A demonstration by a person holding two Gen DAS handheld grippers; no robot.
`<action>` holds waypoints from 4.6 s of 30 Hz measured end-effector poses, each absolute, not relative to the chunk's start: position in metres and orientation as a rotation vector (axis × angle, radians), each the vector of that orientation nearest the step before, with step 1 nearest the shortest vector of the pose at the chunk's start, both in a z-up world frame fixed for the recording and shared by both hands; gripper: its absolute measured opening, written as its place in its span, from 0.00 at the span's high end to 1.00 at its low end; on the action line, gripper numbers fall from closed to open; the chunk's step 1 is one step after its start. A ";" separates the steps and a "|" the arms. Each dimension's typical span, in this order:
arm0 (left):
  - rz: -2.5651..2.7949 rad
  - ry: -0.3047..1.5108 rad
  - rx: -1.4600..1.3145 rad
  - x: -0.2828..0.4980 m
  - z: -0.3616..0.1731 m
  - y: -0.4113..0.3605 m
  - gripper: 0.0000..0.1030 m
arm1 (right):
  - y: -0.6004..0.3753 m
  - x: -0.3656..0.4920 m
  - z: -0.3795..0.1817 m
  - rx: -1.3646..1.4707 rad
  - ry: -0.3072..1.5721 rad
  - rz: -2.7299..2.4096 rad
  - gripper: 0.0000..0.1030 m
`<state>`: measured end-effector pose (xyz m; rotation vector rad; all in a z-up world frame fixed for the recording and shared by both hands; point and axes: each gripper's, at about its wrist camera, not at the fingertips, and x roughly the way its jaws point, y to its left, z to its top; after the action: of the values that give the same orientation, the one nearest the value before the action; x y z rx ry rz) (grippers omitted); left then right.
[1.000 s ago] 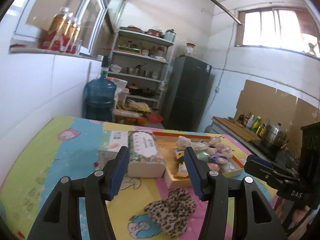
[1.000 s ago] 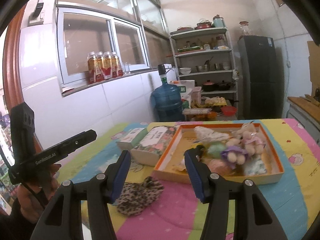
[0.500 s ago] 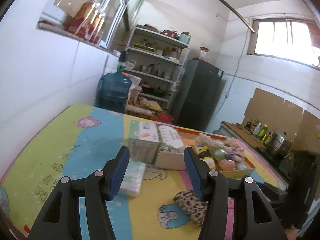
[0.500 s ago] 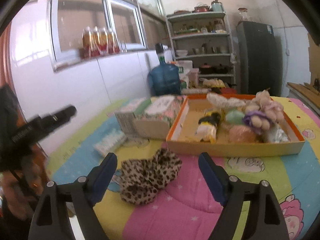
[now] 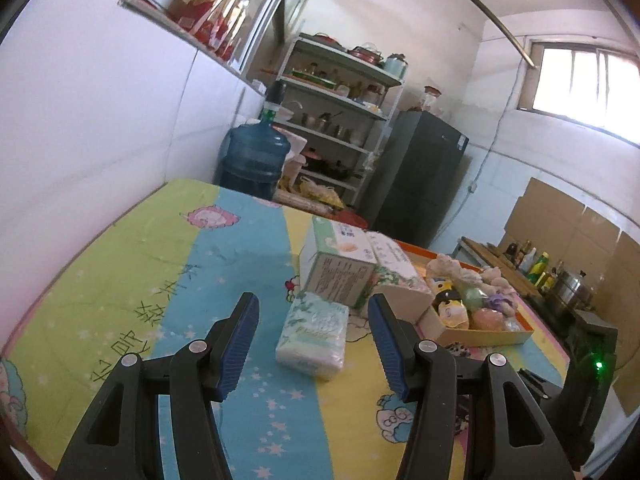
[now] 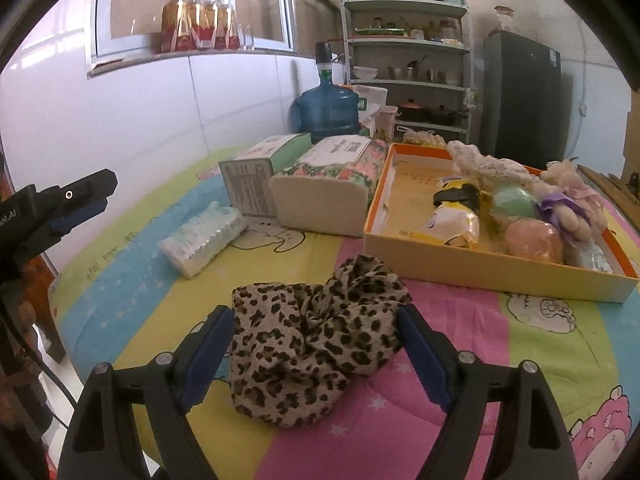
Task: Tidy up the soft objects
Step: 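Grasp the leopard-print scrunchie with the right tool while the left tool grasps the Flower wipes packet, then carry the leopard scrunchie and wipes packet over the box with both tools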
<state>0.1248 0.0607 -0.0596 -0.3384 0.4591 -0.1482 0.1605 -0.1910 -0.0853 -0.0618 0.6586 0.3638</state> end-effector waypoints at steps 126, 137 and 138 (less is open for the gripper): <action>-0.514 0.541 -0.137 0.190 -0.036 -0.139 0.52 | -0.361 0.175 -0.025 0.132 0.489 0.136 0.70; -0.507 0.543 -0.109 0.207 -0.034 -0.159 0.52 | -0.382 0.192 -0.023 0.146 0.484 0.128 0.70; -0.508 0.544 -0.106 0.209 -0.034 -0.161 0.52 | -0.384 0.194 -0.023 0.147 0.485 0.127 0.70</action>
<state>0.2093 -0.1612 -0.0345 -0.1062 0.5444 -0.5082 0.1936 -0.3844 -0.0229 0.1475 0.4845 0.1271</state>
